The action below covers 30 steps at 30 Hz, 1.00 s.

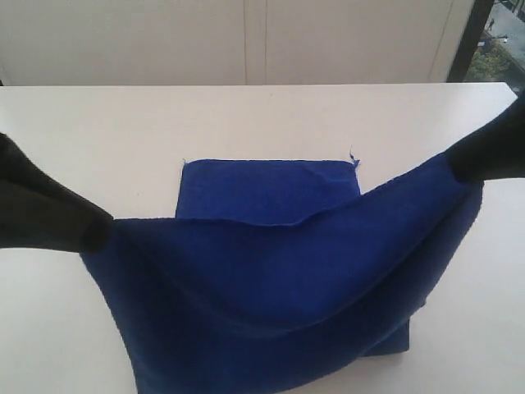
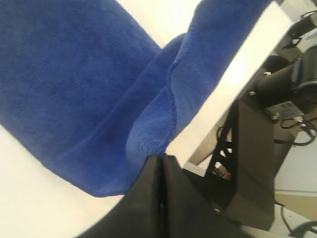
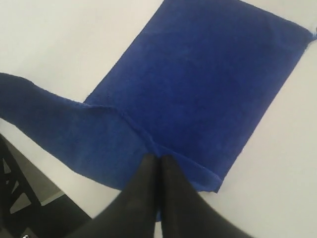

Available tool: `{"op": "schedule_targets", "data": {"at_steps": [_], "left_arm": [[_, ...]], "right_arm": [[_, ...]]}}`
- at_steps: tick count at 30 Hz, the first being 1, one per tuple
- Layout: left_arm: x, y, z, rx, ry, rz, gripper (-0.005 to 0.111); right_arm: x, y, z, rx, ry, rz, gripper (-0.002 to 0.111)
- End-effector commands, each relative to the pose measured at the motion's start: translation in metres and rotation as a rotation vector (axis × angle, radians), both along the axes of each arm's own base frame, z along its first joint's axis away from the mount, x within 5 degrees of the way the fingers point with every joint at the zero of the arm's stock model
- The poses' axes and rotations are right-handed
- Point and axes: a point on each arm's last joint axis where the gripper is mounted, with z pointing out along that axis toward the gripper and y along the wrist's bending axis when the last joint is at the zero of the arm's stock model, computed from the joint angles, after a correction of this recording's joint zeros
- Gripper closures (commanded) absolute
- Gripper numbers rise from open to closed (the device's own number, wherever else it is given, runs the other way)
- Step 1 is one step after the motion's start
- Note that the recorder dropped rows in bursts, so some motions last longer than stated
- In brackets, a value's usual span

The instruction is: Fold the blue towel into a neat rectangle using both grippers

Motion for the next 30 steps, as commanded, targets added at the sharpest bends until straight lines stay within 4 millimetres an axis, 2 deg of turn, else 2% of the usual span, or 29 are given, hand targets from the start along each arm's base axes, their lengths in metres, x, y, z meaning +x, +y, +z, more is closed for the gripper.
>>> {"op": "schedule_targets", "data": {"at_steps": [1,7,13,19,26,30], "left_arm": [[0.017,-0.007,-0.01,0.053,-0.009,0.031,0.107],[0.044,-0.014,-0.018,0.093,-0.116,0.099,0.107],[0.068,-0.017,-0.016,0.09,-0.307,0.172,0.107],[0.081,-0.022,-0.016,0.08,-0.391,0.2,0.107],[0.1,-0.031,-0.026,0.094,-0.448,0.217,0.107],[0.113,-0.035,-0.033,0.135,-0.495,0.211,0.107]], "right_arm": [[0.021,0.006,-0.015,-0.051,0.066,0.001,0.108],[0.041,0.012,-0.03,-0.086,0.141,0.0,0.108],[0.067,0.013,-0.032,-0.096,-0.011,-0.077,0.108],[0.081,0.011,-0.028,-0.105,-0.15,-0.121,0.108],[0.104,0.016,-0.043,-0.138,-0.153,-0.133,0.108],[0.112,0.017,-0.043,-0.144,-0.203,-0.148,0.108]]}}
